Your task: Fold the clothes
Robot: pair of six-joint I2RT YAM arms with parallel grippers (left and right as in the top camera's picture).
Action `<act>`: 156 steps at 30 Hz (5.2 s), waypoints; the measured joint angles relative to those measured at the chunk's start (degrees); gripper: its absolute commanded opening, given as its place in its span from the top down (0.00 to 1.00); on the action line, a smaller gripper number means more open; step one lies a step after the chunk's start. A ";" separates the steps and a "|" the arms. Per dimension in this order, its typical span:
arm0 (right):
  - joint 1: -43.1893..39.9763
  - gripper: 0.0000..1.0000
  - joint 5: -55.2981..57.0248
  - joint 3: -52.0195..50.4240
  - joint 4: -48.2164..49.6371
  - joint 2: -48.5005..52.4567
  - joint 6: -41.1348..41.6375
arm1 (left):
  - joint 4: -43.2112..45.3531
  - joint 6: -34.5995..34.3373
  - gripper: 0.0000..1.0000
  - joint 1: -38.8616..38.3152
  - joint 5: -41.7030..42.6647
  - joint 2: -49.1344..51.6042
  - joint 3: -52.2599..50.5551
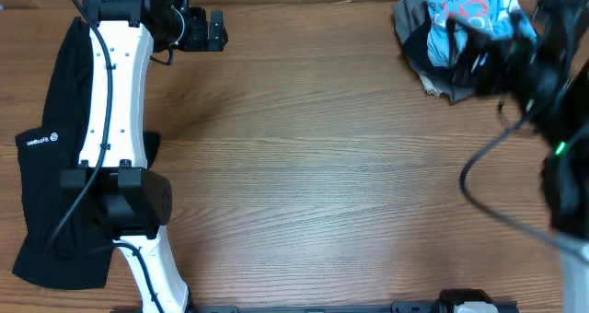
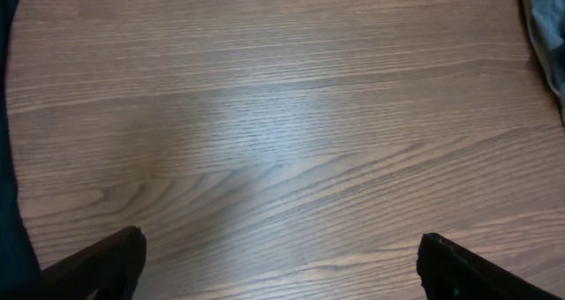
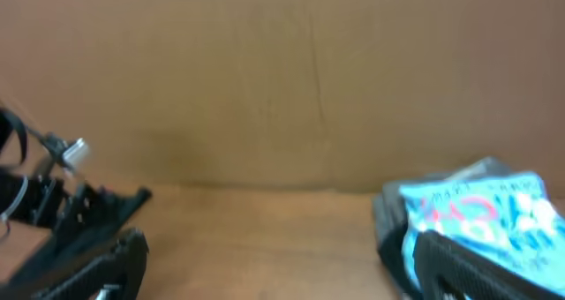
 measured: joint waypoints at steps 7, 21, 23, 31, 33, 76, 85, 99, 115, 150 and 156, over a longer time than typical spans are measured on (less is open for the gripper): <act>0.00 0.00 0.48 -34.49 24.22 -20.15 5.90 | 0.04 0.00 0.00 0.00 -0.04 0.00 0.00; 4.39 0.00 11.76 -67.54 37.57 -50.75 13.20 | 0.07 0.00 0.00 0.00 -0.04 0.00 0.00; 4.55 0.00 13.27 -69.79 38.95 -52.63 13.38 | 0.04 0.00 0.00 0.00 -0.04 0.00 0.00; 4.57 0.00 15.30 -77.92 47.95 -56.85 13.38 | 0.04 0.00 0.00 0.00 -0.04 0.00 0.00; 4.57 0.00 15.54 -79.76 49.42 -58.21 13.40 | 0.04 0.00 0.00 0.00 -0.04 0.00 0.00; 1.75 0.00 15.78 -83.76 30.75 -62.84 11.85 | 0.04 0.00 0.00 0.00 -0.04 0.00 0.00; 1.77 0.00 15.74 -83.76 30.75 -62.84 11.82 | 0.04 0.00 0.00 0.00 -0.04 0.00 0.00; 1.77 0.00 15.74 -83.76 30.75 -62.84 11.82 | 0.04 0.00 0.00 0.00 -0.04 0.00 0.00; 1.77 0.00 15.76 -83.76 30.73 -62.84 11.85 | 1.11 0.00 0.00 -0.79 -0.24 -5.99 -3.15; 1.77 0.00 15.72 -83.76 30.71 -62.88 11.82 | 80.46 0.13 0.00 0.20 -4.94 -96.94 -118.42; 1.77 0.00 15.72 -83.76 30.75 -62.95 11.82 | 84.83 -0.24 0.00 1.18 -5.29 -108.63 -128.43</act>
